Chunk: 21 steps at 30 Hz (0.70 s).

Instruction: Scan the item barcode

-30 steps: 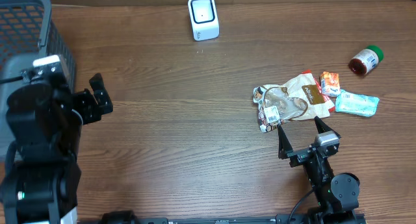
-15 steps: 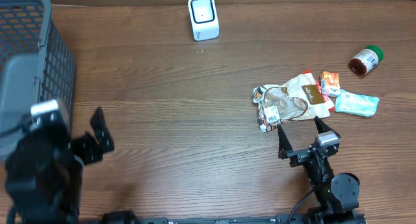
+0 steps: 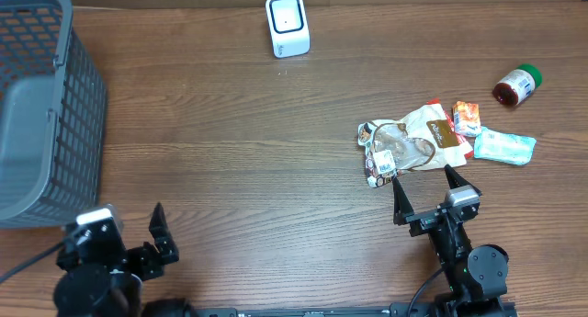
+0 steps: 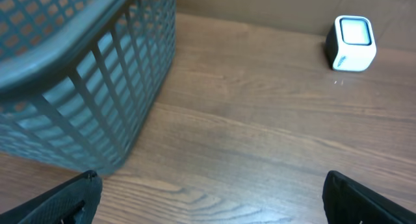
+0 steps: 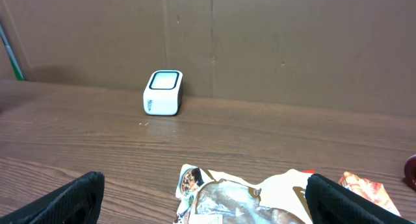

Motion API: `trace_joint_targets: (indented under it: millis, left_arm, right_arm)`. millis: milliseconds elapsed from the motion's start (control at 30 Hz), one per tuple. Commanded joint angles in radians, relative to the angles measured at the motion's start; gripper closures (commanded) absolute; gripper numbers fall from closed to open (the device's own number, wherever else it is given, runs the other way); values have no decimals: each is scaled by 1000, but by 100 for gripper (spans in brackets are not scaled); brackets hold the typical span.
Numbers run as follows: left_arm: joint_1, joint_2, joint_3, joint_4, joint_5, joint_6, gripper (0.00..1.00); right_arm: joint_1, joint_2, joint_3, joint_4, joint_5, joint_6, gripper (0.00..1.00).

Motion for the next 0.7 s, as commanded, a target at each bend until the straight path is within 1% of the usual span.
trace_joint_targets:
  millis: [0,100,200,400,467,567,667]
  left_arm:
    - [2,-89,-94,53,7,10,0]
    - [2,-150,-155,176,41,2,0]
    - [2,-199,-214,346,68,-1,0]
    - [2,-294,-344,727,138,-17,0]
    - [0,-309,-390,867,146,-64,0]
    - [-8,-309,-444,995,147,-113,0]
    - [-31,-309,-507,1057,139,-114,0]
  right_arm:
    - [-4,-9,-11,3,-5,-5,0]
    - [-4,-9,-11,3,-5,-5,0]
    - [-4,-9,-11,3,-5,-5,0]
    - [-4,-9,-11,3,-5,-5,0]
    - [-4,-9,-11,3,-5,-5,0]
    - [-4,-9,-11,3,-5,-5,0]
    - [-4,-9,-11,3,-5,-5,0]
